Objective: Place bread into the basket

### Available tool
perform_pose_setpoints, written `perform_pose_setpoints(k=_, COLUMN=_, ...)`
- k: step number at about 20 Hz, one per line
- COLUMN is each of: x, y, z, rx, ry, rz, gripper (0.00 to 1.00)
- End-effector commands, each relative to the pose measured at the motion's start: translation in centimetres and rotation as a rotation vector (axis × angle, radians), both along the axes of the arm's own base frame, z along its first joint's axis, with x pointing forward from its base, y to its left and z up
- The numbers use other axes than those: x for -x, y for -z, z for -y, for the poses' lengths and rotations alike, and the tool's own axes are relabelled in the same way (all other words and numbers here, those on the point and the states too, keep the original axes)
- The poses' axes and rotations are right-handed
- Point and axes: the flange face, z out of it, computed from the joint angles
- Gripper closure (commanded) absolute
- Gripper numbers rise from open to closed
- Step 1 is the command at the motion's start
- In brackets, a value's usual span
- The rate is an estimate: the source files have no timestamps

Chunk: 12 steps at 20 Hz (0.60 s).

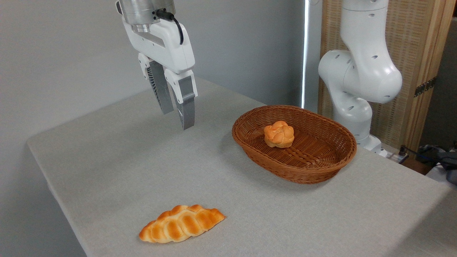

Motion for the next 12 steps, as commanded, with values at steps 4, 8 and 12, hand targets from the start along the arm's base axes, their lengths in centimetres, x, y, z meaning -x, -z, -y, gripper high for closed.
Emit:
perform_pose_setpoints(k=4, x=-0.27, y=-0.51, z=-0.5, rx=-0.008, ry=-0.012, rz=0.02, gripper=0.0)
perform_pose_setpoints(k=8, x=-0.13, y=-0.49, z=-0.83, rx=-0.016, ry=-0.01, rz=0.01, gripper=0.0)
perform_pose_setpoints(k=12, x=-0.05, y=-0.64, z=-1.08, rx=-0.014, ry=-0.019, rz=0.012, gripper=0.0)
